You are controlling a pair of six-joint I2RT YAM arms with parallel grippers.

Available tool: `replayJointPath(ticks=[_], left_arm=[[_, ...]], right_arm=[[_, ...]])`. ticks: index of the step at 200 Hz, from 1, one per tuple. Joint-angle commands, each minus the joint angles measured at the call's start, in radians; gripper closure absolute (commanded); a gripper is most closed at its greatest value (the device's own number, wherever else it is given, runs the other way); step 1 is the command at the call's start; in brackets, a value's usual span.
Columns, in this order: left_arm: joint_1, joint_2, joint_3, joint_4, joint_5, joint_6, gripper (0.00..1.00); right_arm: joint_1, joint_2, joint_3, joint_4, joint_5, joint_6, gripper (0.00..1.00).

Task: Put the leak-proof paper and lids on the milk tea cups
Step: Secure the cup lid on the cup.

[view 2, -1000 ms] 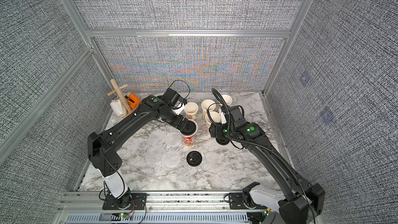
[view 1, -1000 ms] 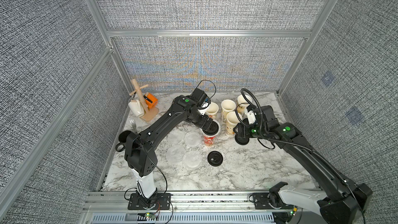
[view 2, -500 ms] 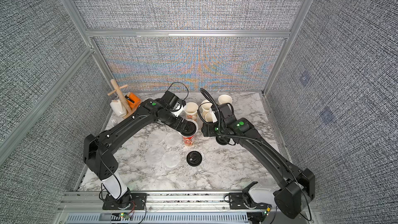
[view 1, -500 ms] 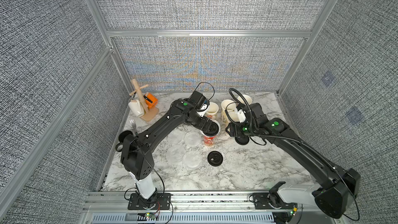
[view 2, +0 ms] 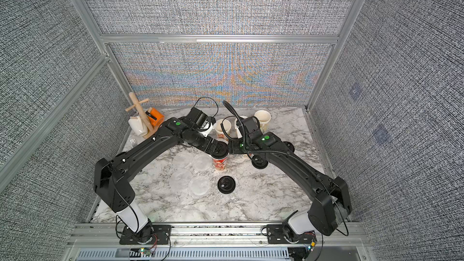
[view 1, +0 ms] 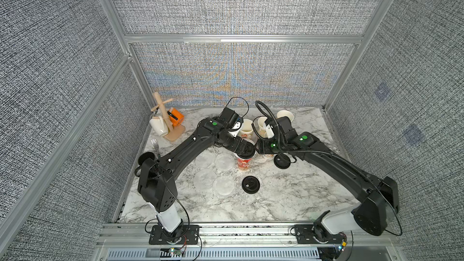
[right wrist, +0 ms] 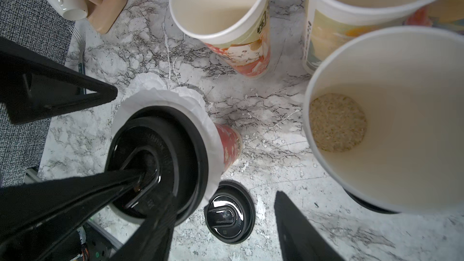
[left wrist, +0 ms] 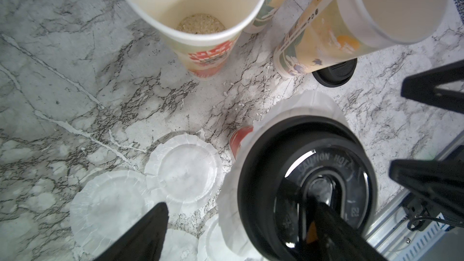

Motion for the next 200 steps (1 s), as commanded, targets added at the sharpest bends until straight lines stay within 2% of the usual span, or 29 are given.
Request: replayJointPath(ticks=[1, 71, 200], left_arm=[[0.000, 0.018, -0.024, -0.128, -0.080, 0.026, 0.08], [0.000, 0.014, -0.040, -0.120, -0.077, 0.026, 0.09], [0.000, 0.015, -0.049, -0.121, -0.086, 0.023, 0.09]], right_arm=[[0.011, 0.022, 0.014, 0.041, -0.006, 0.004, 0.38], [0.024, 0.065, 0.001, 0.038, -0.002, 0.004, 0.44], [0.017, -0.043, 0.068, 0.008, 0.025, 0.012, 0.45]])
